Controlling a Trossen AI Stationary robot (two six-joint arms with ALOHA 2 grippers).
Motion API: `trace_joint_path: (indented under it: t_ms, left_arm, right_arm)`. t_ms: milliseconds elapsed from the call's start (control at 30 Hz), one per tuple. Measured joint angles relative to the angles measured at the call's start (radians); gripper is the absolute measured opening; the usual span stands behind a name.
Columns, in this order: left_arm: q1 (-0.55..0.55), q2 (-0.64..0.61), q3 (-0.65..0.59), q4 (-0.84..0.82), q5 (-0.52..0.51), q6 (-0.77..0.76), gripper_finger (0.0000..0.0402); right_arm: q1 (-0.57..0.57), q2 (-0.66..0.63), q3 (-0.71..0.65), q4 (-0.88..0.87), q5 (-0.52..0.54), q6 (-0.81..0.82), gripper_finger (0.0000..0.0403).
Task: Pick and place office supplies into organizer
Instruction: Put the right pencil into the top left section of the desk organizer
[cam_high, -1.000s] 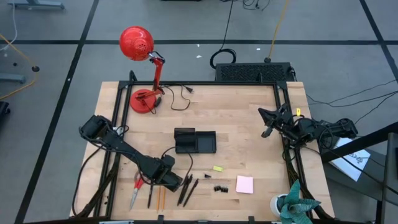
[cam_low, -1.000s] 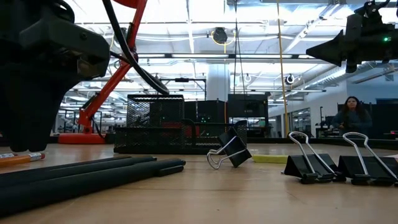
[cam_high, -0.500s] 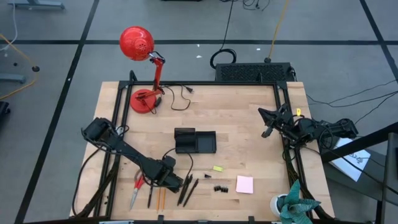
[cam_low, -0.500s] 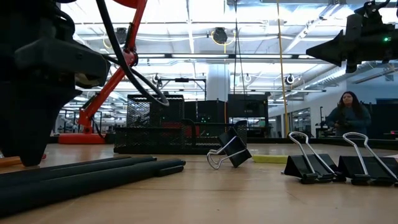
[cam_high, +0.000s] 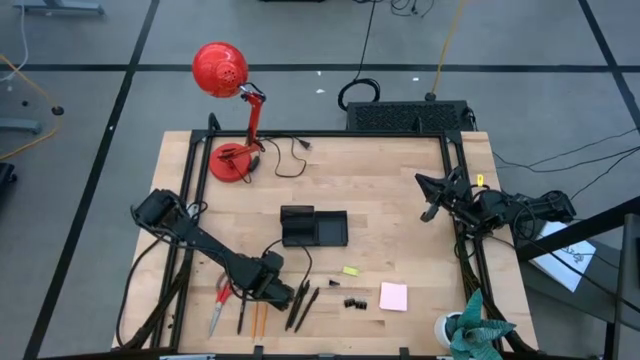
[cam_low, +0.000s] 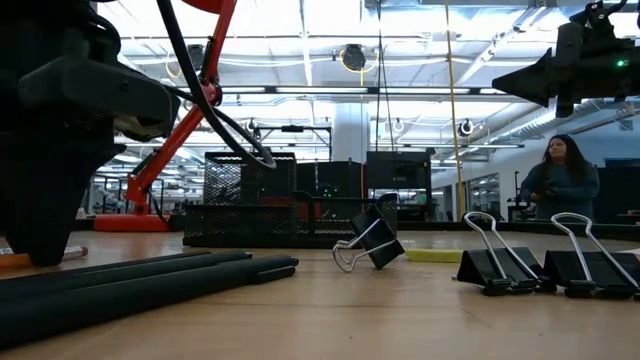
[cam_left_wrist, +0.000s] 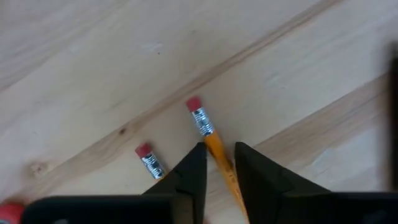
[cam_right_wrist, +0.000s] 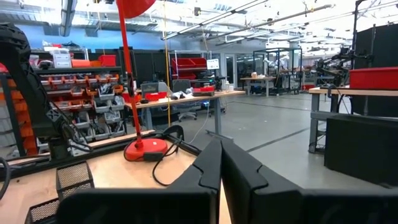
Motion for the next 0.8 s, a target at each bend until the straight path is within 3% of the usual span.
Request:
trace_joint_path:
  t_ms: [267, 533, 800]
  left_arm:
    - [-0.003, 0.0, -0.001, 0.019, -0.043, 0.044, 0.0033]
    - [-0.009, -0.013, 0.0, 0.051, -0.119, 0.118, 0.0031]
    - [0.002, -0.053, 0.022, 0.191, -0.363, 0.264, 0.0029]
  right_arm:
    - [0.0, 0.0, 0.0, 0.0, -0.02, 0.0, 0.0004]
    - [0.0, 0.0, 0.0, 0.0, -0.02, 0.0, 0.0004]
    - [0.0, 0.0, 0.0, 0.001, -0.02, 0.0, 0.0004]
